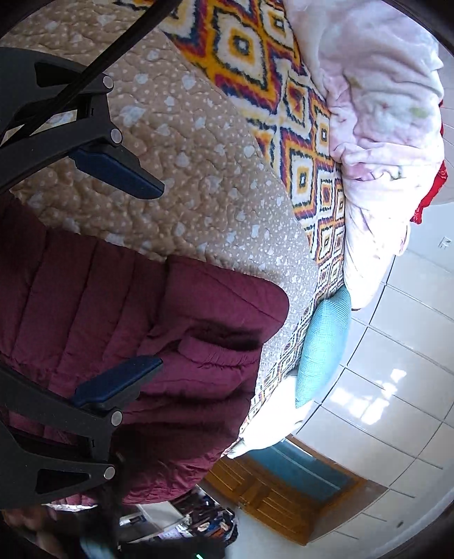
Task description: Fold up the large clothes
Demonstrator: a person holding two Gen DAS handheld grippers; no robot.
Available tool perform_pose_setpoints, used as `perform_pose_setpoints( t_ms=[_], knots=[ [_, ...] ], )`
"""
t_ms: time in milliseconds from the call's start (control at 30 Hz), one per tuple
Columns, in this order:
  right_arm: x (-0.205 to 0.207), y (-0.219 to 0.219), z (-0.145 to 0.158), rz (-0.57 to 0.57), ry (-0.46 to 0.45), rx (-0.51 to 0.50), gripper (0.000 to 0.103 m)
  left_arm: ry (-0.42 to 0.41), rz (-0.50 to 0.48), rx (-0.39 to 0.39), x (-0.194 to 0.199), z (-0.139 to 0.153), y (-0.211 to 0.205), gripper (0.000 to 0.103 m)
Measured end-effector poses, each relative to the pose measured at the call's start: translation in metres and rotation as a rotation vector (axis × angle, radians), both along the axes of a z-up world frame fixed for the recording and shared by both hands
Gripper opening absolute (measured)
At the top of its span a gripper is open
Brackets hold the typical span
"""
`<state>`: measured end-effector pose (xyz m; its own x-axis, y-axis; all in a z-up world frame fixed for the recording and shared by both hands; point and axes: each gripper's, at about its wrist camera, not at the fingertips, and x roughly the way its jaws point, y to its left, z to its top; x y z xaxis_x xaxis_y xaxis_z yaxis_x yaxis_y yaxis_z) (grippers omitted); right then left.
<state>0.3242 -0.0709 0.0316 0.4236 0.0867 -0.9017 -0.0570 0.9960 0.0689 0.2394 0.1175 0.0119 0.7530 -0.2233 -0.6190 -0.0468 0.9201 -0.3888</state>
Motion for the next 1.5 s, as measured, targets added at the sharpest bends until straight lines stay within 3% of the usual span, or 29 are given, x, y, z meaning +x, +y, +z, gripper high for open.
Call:
perform_pose_setpoints(
  t_ms=[67,133,267,333,400,467,567,700,867,933,1033,1100,1267,1367,1500],
  knots=[
    [-0.001,-0.007,-0.014,-0.008,-0.015,-0.07,0.01,-0.008,-0.001,0.014,-0.001,0.001,-0.002,0.09],
    [-0.007,-0.012,-0.008,-0.028,-0.036,-0.048,0.015,-0.008,-0.004,0.028,-0.001,0.001,-0.004,0.09],
    [-0.043,-0.018,0.047,0.002,-0.131,0.077,0.04,0.001,-0.006,0.038,0.001,-0.001,-0.005,0.09],
    [-0.063,-0.026,0.075,0.004,-0.211,0.072,0.044,0.007,-0.006,0.041,0.001,-0.001,-0.006,0.09],
    [-0.07,-0.036,0.086,-0.031,-0.243,0.038,0.044,0.008,-0.006,0.043,0.001,-0.001,-0.007,0.09],
    [-0.066,-0.044,0.077,-0.076,-0.212,-0.035,0.043,0.004,-0.005,0.047,0.001,-0.001,-0.007,0.09],
    [-0.052,-0.055,0.041,-0.116,-0.125,-0.082,0.025,-0.002,-0.004,0.054,0.001,-0.001,-0.007,0.09],
    [-0.032,-0.065,-0.013,-0.169,-0.042,-0.115,0.025,0.003,-0.005,0.056,0.002,-0.001,-0.007,0.09],
    [-0.023,-0.055,-0.013,-0.141,-0.037,-0.188,0.025,0.014,-0.011,0.069,0.003,-0.003,-0.01,0.09],
    [-0.026,-0.057,0.002,-0.143,-0.039,-0.159,0.025,0.013,-0.009,0.069,0.003,-0.003,-0.01,0.09],
    [-0.044,-0.059,0.039,-0.165,-0.164,-0.035,0.025,0.017,-0.004,0.072,0.004,-0.005,-0.01,0.09],
    [-0.047,-0.05,0.053,-0.121,-0.178,0.012,0.025,0.023,-0.006,0.076,0.004,-0.005,-0.01,0.09],
    [-0.02,-0.027,0.028,-0.059,-0.128,-0.002,0.025,0.018,-0.003,0.073,0.004,-0.005,-0.01,0.09],
    [-0.001,-0.018,-0.007,-0.083,-0.026,0.024,0.025,0.023,-0.003,0.068,0.006,-0.007,-0.008,0.09],
    [-0.006,-0.021,0.004,-0.071,-0.052,0.023,0.025,0.024,-0.004,0.068,0.005,-0.006,-0.007,0.09]
  ],
)
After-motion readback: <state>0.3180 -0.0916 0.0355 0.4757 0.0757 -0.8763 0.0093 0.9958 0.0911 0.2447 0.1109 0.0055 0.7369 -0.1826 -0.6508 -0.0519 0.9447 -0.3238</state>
